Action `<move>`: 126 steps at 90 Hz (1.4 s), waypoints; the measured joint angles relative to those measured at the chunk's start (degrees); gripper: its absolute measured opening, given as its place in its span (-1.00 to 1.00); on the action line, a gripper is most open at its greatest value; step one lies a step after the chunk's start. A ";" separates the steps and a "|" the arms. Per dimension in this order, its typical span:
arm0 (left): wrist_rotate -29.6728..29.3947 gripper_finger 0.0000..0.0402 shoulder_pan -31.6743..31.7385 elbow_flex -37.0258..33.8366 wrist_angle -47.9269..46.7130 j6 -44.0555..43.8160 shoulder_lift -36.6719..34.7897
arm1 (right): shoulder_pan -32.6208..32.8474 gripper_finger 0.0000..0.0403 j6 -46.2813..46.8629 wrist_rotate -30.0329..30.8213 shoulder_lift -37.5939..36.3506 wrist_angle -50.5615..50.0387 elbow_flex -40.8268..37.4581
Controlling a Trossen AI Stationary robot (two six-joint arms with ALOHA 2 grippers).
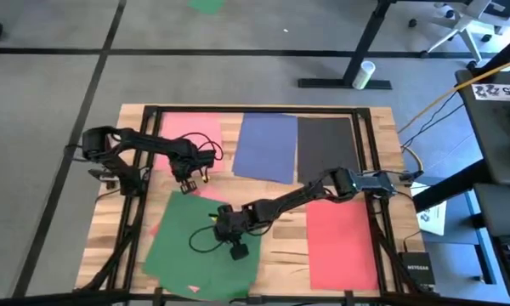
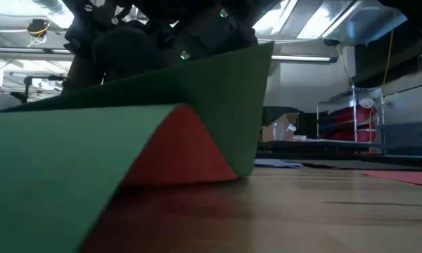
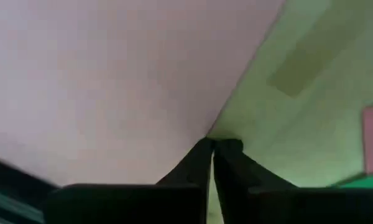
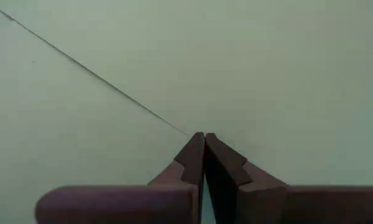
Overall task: Organize paper
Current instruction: Stack the pink paper on top of the other pink paper on the table
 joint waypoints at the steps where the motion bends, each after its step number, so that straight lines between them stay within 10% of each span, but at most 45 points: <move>1: -0.11 -1.00 0.06 0.00 -0.03 -0.14 -0.06 | 0.00 -1.00 -0.03 0.00 0.00 0.00 0.00; 38: -8.42 -1.00 0.99 -0.28 -9.68 -5.81 -0.17 | 0.00 -1.00 -0.84 0.07 0.00 0.01 0.00; 126: -7.00 -1.00 2.07 0.52 -2.51 -4.23 -3.90 | -0.07 -1.00 -3.47 2.66 -0.64 0.13 -0.14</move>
